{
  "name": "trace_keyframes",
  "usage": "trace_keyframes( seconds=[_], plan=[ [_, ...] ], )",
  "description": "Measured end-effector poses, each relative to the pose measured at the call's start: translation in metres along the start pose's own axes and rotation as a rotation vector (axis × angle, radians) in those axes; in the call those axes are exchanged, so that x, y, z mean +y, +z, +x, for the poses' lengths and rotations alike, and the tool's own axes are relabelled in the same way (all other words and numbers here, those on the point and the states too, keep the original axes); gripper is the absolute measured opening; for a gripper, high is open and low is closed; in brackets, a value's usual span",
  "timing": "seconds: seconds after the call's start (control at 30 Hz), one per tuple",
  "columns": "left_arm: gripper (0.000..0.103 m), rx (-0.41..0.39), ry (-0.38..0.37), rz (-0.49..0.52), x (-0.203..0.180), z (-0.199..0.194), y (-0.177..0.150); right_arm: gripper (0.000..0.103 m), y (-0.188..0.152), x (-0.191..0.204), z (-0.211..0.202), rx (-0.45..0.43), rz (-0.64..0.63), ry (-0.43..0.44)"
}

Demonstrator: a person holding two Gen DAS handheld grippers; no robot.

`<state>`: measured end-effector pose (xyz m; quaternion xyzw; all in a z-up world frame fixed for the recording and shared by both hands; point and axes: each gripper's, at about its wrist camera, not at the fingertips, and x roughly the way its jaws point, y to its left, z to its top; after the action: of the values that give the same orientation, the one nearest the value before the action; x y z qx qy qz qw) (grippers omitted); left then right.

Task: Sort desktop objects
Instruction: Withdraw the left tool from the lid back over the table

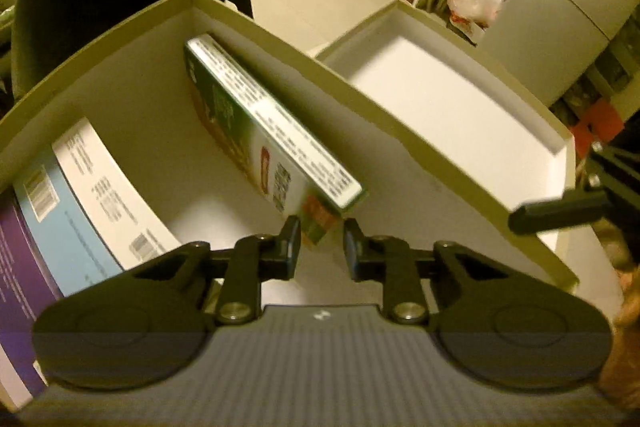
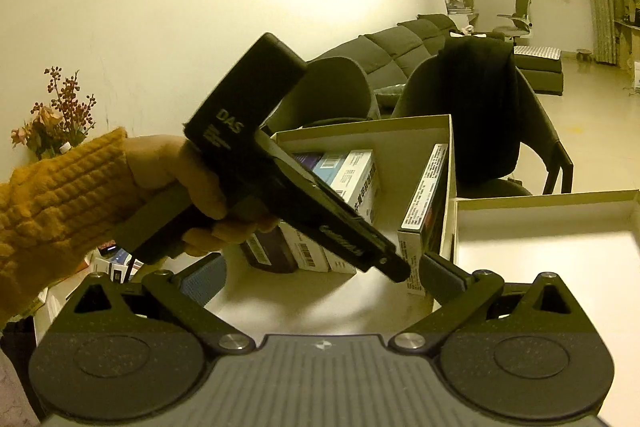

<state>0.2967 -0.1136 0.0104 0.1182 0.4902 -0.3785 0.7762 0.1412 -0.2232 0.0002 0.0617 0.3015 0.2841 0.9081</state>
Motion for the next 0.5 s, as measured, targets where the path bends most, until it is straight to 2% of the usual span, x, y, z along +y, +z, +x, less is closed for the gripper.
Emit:
trace_keyframes(
  seconds=[0.3,0.4,0.5],
  plan=[
    [0.021,-0.094,-0.003,-0.028,-0.005,0.006,0.011,0.103,-0.001,0.002,0.003,0.008,-0.002,0.000],
    [0.026,-0.094,-0.006,-0.015,-0.010,0.007,0.010,0.103,-0.001,0.003,0.004,0.012,-0.006,-0.005],
    [0.029,-0.108,-0.004,-0.043,-0.009,-0.004,0.005,0.103,-0.001,0.005,0.004,0.014,-0.012,-0.013]
  ],
)
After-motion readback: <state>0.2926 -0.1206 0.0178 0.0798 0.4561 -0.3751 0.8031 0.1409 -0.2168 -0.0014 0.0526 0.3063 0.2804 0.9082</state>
